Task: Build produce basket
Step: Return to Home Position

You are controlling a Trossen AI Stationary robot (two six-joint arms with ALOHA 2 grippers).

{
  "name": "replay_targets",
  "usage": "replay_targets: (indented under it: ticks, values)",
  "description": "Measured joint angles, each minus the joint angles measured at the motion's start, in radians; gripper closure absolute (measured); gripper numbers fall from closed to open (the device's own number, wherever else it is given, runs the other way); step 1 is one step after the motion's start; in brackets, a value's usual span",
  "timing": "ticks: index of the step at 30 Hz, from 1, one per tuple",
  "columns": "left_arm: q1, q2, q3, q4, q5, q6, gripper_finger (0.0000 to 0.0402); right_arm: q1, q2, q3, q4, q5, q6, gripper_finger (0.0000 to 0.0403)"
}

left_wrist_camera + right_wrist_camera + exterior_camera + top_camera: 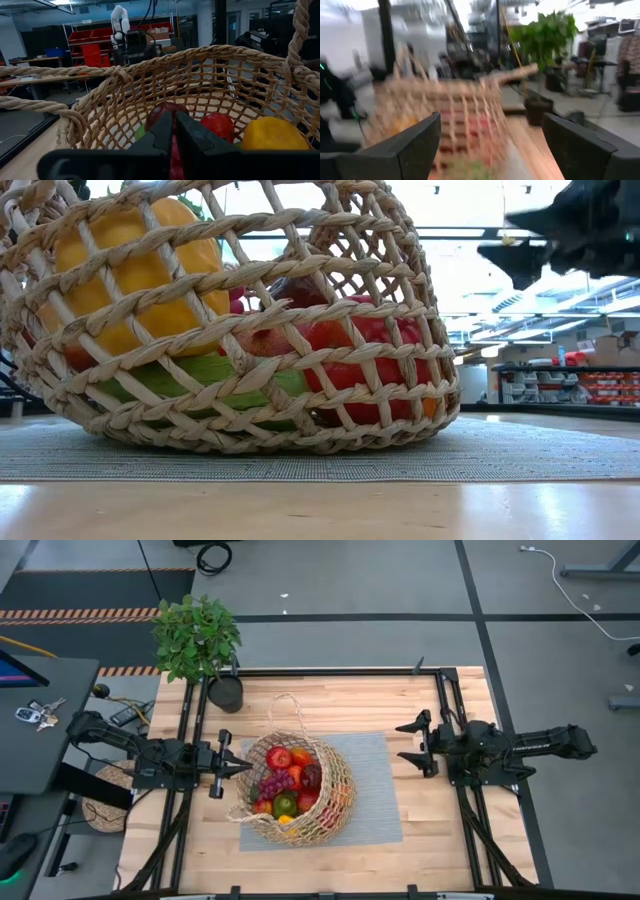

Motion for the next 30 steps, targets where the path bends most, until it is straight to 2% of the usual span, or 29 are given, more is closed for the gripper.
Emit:
replay_targets:
  ticks: [3,6,30]
  values:
    - [0.0,0.0,0.0,0.0,0.0,0.0,0.037,-0.003,-0.024,0.0,-0.113,-0.023,-0.032,0.0055]
    - [0.0,0.0,0.0,0.0,0.0,0.0,0.0366,-0.003,-0.023,0.0,-0.153,-0.043,-0.03,0.0055]
    - [0.0,0.0,0.0,0.0,0.0,0.0,0.0373,-0.003,-0.024,0.0,-0.151,-0.034,-0.03,0.0055]
